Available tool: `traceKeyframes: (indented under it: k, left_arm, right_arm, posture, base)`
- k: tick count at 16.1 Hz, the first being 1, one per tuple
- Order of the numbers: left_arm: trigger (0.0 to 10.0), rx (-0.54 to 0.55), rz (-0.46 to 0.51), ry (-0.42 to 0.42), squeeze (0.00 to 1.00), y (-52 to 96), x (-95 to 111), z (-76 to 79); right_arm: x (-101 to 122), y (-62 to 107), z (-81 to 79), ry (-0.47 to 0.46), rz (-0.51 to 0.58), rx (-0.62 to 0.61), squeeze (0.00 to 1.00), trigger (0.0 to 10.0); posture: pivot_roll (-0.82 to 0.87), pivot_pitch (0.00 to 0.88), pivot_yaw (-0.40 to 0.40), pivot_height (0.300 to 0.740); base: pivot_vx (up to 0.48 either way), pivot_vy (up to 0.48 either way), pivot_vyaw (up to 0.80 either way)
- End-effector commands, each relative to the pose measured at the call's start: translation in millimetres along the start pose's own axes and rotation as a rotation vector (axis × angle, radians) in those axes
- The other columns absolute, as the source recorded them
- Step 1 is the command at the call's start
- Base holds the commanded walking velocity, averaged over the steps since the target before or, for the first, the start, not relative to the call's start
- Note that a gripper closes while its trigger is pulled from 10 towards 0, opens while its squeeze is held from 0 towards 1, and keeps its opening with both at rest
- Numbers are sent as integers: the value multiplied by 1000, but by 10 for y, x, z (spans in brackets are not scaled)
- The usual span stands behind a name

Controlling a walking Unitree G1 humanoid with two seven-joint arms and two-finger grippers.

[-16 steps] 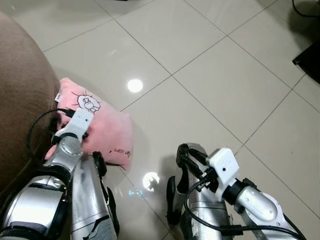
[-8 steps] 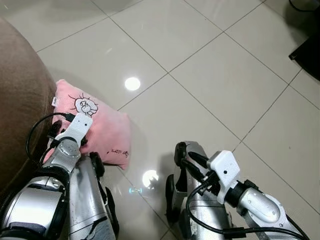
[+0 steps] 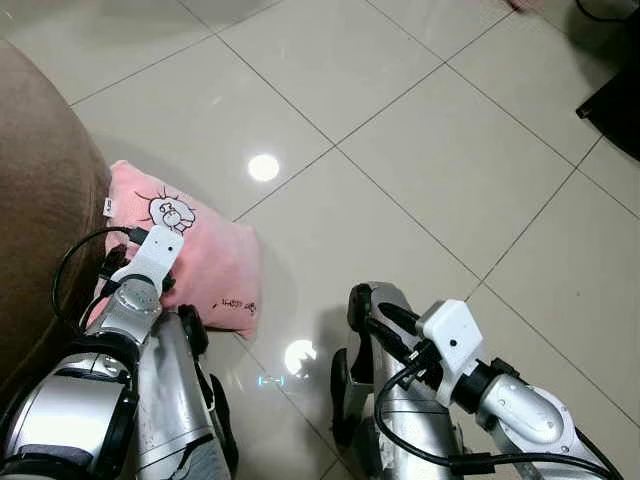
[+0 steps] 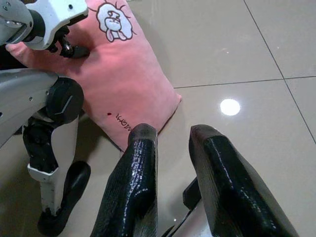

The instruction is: Move the pillow to the sofa from floor

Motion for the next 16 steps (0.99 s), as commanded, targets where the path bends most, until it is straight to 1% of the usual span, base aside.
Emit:
traceKeyframes:
  k: [1,12,16]
  left_arm:
    - [0,-60,-59,6,0,41,-174,158]
    - [0,-69,-47,21,0,35,-132,159]
    - [0,-76,-43,40,0,34,-117,168]
  right_arm:
    - [-51,39,3,-14,-18,0,0,10000]
    - [-69,26,16,-11,-19,-8,0,10000]
    - [-76,30,18,-8,-21,-10,0,10000]
  posture:
    - [-79,339,-148,485]
    - [-70,326,-136,485]
    - [-70,323,-135,485]
  base:
    - [0,0,0]
    - [0,0,0]
    - [0,0,0]
Point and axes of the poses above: a point about 5 cm out from each wrist's last joint towards the gripper, its own y axis pointing back from the gripper into the wrist, its own x axis along the axis of the wrist's last joint, z = x × y, the point moved 2 cm from there along -y, pointing out of the wrist towards the gripper, and after that the axes turned 10 degrees about -y, right-handed, at the moved point
